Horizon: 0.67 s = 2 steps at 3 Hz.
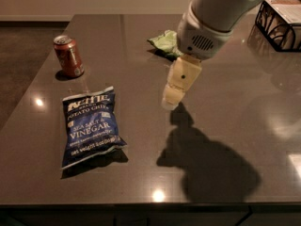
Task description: Pick blue chip bag
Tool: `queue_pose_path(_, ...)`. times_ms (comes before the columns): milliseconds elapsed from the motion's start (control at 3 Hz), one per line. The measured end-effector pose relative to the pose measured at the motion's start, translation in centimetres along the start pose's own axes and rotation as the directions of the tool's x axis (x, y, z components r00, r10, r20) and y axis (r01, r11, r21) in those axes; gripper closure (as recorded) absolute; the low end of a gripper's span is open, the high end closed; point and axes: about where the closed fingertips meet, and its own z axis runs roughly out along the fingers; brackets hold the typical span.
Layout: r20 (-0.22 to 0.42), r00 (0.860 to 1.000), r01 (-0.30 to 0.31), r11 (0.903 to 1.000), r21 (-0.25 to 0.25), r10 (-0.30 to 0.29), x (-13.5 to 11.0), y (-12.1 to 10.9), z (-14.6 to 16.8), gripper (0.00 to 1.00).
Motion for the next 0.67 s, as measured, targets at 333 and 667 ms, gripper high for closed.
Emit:
queue_pose_path(333, -0.002, 1.0, -0.013, 0.9996, -0.026, 0.013, -1.9, 1.5, 2.6, 0.0)
queue_pose_path(667, 0.006, 1.0, -0.026, 0.9981, -0.056, 0.026, -3.5, 3.0, 4.5, 0.0)
